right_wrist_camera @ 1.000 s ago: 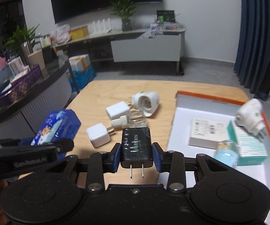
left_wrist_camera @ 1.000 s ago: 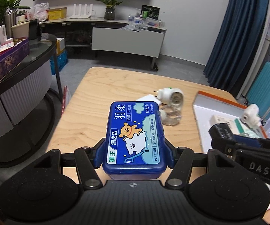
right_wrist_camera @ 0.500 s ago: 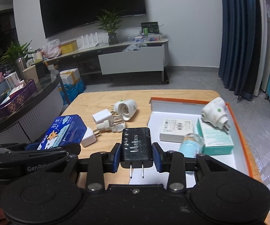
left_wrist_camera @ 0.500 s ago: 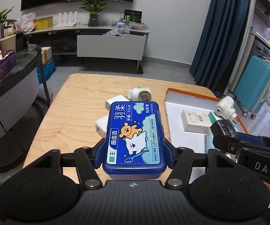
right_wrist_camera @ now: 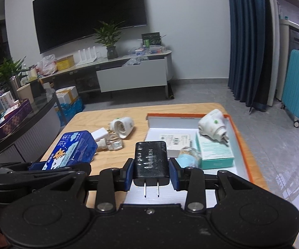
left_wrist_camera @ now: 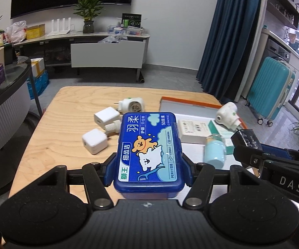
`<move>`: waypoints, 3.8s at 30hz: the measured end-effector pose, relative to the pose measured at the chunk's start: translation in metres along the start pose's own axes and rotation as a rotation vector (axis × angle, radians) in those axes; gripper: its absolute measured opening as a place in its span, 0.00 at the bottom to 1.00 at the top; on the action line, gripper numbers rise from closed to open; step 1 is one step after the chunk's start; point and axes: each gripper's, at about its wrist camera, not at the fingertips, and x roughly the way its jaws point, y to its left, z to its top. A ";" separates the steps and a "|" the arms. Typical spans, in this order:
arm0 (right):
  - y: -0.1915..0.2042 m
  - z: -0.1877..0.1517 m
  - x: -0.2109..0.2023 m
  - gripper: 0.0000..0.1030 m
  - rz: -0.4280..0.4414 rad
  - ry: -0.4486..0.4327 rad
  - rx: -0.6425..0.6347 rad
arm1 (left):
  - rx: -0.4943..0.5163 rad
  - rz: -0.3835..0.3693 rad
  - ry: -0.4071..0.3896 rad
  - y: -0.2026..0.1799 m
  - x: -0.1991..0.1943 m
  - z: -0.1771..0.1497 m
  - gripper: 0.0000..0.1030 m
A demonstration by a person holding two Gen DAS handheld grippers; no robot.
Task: Organize rigid objects
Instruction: 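Carry the blue case and black charger over the open box with both tools, then lower the blue case and charger into the open box and open both tools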
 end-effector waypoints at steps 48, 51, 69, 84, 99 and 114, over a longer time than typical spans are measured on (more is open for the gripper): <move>-0.052 -0.005 -0.012 0.43 -0.101 -0.004 0.078 | 0.101 -0.089 0.025 -0.056 0.014 -0.002 0.60; -0.054 -0.005 -0.007 0.43 -0.102 0.003 0.080 | 0.103 -0.091 0.033 -0.057 0.018 -0.003 0.60; -0.072 -0.008 0.029 0.43 -0.114 0.057 0.107 | 0.075 -0.090 0.089 -0.046 0.051 -0.002 0.60; -0.083 -0.006 0.049 0.43 -0.121 0.086 0.124 | 0.062 -0.085 0.127 -0.045 0.072 0.003 0.60; -0.085 -0.005 0.063 0.43 -0.117 0.115 0.124 | 0.068 -0.080 0.153 -0.048 0.087 0.005 0.60; -0.086 -0.005 0.077 0.43 -0.110 0.133 0.125 | 0.070 -0.080 0.174 -0.049 0.098 0.006 0.60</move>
